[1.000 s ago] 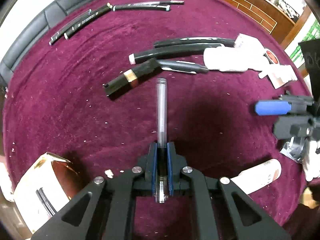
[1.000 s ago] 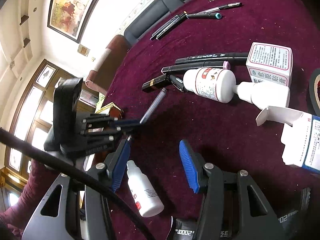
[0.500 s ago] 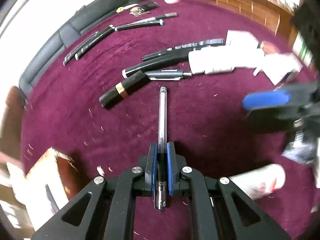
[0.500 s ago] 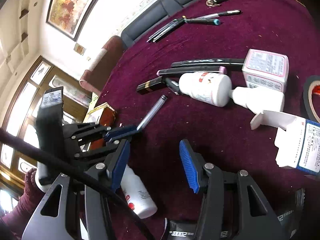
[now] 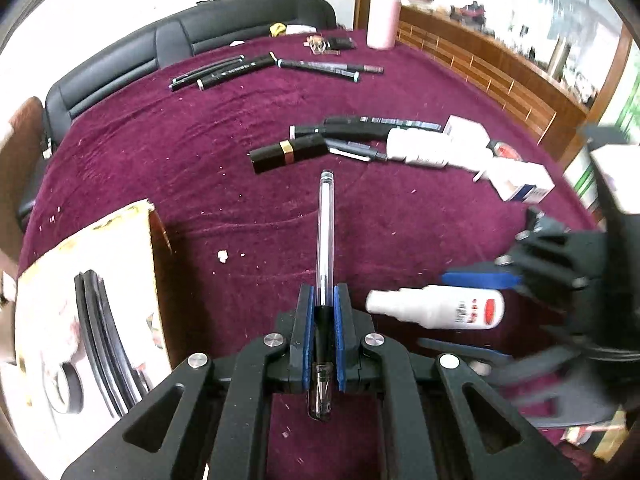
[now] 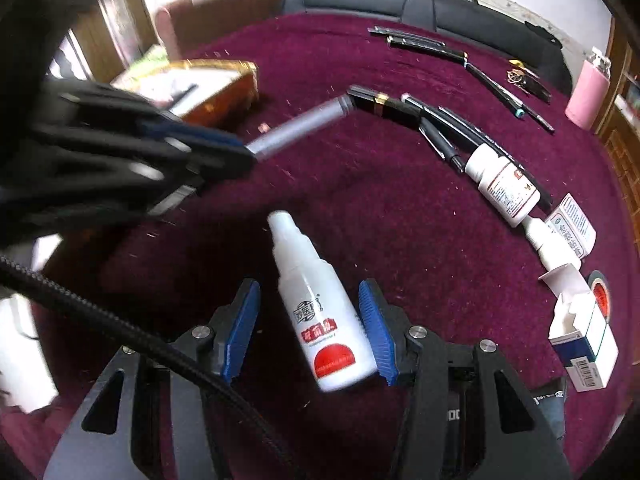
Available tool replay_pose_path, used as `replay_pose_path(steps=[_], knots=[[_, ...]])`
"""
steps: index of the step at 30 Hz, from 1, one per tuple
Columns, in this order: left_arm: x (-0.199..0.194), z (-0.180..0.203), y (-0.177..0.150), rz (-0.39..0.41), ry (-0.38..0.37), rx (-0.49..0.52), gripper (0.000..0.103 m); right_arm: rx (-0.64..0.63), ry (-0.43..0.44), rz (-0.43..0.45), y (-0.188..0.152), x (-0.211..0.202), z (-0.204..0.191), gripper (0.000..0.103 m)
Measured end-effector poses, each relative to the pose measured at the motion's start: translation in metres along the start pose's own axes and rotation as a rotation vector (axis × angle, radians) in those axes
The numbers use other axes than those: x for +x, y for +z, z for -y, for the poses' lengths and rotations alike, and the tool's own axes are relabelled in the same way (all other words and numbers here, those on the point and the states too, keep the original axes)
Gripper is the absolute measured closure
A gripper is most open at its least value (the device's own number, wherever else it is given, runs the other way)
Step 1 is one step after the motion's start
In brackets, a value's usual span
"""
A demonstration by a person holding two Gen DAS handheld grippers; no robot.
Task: Organize objects
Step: 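Lower the pen into the tray while the right gripper lowers the spray bottle there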
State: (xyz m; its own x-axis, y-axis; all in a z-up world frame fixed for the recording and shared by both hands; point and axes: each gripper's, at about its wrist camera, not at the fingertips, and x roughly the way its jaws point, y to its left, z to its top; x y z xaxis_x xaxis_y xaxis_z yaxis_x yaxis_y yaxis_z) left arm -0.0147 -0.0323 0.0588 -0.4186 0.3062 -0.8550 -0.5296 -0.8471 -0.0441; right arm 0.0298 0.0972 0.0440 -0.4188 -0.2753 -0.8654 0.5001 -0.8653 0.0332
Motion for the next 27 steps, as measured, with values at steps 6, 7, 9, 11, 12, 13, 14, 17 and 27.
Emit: replay_pose_path(steps=[6, 7, 9, 11, 12, 13, 14, 17, 27], knots=[[-0.039, -0.016, -0.026, 0.099, -0.05, -0.092, 0.097, 0.152, 0.107, -0.027, 0.005, -0.004, 0.024, 0.076], [-0.046, -0.022, -0.032, 0.117, -0.059, -0.118, 0.097, 0.193, 0.16, -0.029, 0.006, -0.005, 0.031, 0.076], [-0.059, -0.036, -0.043, 0.15, -0.07, -0.17, 0.097, 0.254, 0.246, -0.027, 0.007, -0.01, 0.037, 0.076], [-0.069, -0.047, -0.051, 0.173, -0.069, -0.208, 0.097, 0.309, 0.372, -0.019, 0.009, -0.015, 0.041, 0.076], [-0.074, -0.054, -0.056, 0.187, -0.068, -0.231, 0.097, 0.34, 0.446, -0.016, 0.014, -0.016, 0.043, 0.075], [-0.081, -0.062, -0.062, 0.203, -0.063, -0.261, 0.097, 0.358, 0.499, -0.01, 0.019, -0.018, 0.042, 0.075], [-0.085, -0.068, -0.066, 0.214, -0.058, -0.28, 0.097, 0.366, 0.537, -0.006, 0.025, -0.018, 0.042, 0.075], [-0.101, -0.086, -0.082, 0.246, -0.031, -0.335, 0.097, 0.381, 0.696, 0.002, 0.051, -0.02, 0.026, 0.075], [-0.152, -0.156, -0.124, 0.331, 0.089, -0.479, 0.096, 0.358, 0.978, -0.061, 0.139, 0.005, -0.069, 0.075]])
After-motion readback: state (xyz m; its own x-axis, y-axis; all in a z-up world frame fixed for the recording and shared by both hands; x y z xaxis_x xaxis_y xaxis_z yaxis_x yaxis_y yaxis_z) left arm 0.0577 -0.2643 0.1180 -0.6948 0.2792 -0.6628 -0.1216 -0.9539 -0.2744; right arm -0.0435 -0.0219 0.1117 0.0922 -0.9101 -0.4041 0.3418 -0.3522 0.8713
